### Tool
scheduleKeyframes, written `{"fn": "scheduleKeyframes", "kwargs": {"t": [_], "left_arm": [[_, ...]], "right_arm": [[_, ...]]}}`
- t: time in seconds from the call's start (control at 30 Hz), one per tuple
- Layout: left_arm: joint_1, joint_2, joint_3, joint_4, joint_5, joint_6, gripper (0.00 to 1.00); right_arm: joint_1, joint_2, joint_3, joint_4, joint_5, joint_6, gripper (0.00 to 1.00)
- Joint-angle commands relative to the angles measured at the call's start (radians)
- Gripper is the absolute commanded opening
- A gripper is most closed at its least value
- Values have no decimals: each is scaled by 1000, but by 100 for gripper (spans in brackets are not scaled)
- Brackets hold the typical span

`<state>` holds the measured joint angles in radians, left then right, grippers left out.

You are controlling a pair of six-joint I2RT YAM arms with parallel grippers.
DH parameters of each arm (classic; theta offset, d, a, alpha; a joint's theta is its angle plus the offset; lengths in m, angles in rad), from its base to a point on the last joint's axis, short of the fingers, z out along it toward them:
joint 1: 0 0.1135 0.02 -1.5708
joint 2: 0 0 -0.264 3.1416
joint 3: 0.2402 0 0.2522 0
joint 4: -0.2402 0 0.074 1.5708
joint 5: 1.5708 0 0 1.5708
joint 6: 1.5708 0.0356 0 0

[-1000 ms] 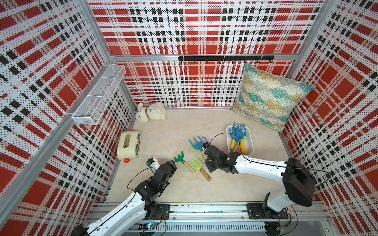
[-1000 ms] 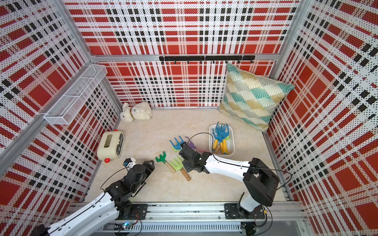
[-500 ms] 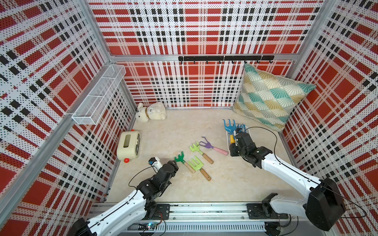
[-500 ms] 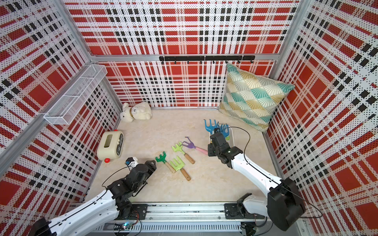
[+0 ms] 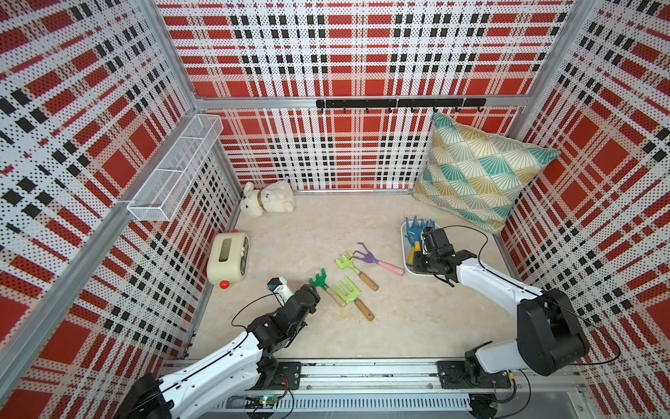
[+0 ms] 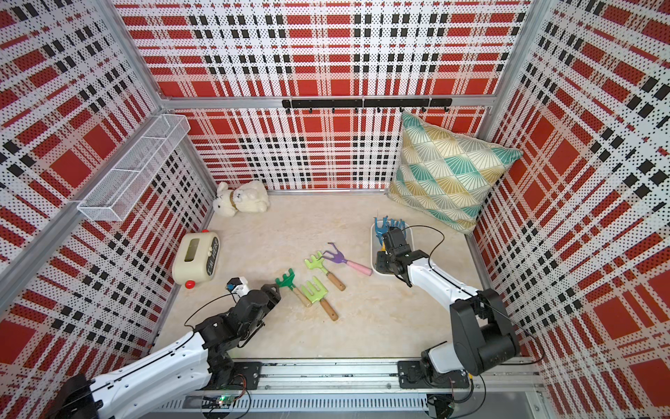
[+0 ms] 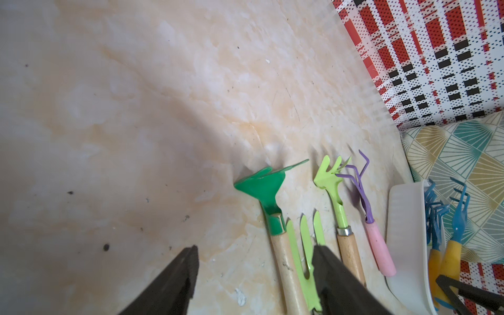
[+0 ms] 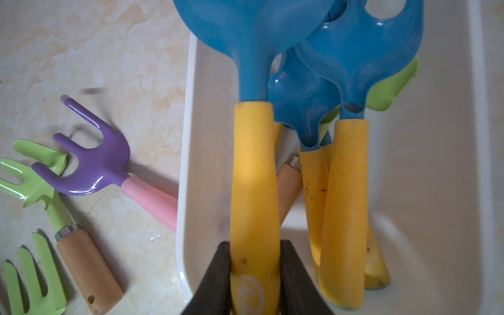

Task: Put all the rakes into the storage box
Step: Place the rake in the storage box.

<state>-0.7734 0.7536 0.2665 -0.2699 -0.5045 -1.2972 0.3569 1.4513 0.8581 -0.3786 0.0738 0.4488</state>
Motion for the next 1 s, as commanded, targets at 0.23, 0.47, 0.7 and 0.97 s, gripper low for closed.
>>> {"fn": "scheduleKeyframes", "kwargs": {"t": [0.23,0.47,0.7,0.97], "left_arm": [[-6,21,28,9,-25,4,72],[-6,29,35,11,-20,8,73],[-28,57,63,11,-20,-2,73],[-179,182,143,6,-73,-145,70]], "right_arm": [[-8,25,19,36,4,4,44],[-9,-48,19,8,12,8,56],[-8,-131,9,18,-20,5,53],[-9,-296,-45,34,-121,-19,64]]}}
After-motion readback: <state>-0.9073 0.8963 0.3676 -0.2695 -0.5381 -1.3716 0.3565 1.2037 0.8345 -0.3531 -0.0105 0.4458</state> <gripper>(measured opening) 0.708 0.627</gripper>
